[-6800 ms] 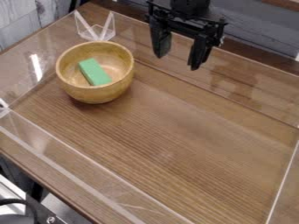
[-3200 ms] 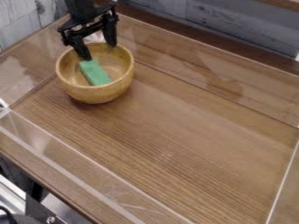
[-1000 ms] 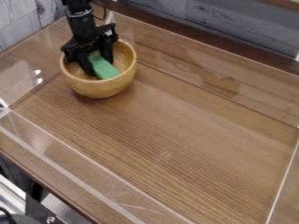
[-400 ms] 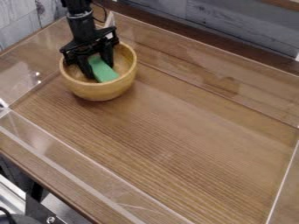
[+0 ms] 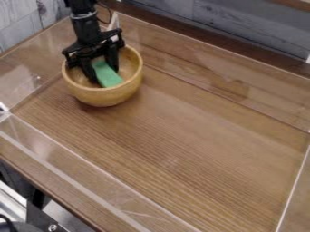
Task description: Remove the green block from inside the brown bowl and put it on the table
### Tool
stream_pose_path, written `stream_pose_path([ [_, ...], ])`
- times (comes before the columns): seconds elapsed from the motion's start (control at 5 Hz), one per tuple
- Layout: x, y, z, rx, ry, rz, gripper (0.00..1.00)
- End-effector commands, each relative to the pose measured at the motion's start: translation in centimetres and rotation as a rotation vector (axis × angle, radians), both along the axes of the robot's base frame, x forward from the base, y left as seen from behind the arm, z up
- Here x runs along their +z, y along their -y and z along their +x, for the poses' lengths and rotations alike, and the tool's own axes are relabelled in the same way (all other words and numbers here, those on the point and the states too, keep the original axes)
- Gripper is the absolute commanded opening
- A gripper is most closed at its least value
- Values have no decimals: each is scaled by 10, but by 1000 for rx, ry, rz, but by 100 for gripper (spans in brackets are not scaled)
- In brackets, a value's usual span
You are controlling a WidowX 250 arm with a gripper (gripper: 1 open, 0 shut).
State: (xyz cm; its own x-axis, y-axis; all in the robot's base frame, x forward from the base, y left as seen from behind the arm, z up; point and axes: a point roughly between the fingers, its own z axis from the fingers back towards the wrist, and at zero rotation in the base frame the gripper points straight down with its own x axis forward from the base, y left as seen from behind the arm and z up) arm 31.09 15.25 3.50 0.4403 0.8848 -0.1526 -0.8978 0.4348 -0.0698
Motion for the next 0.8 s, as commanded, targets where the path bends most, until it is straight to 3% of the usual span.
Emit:
stream_pose_path([
  [0.0, 39, 1, 8, -27, 89, 49, 0],
  [0.6, 49, 10, 7, -97, 99, 45, 0],
])
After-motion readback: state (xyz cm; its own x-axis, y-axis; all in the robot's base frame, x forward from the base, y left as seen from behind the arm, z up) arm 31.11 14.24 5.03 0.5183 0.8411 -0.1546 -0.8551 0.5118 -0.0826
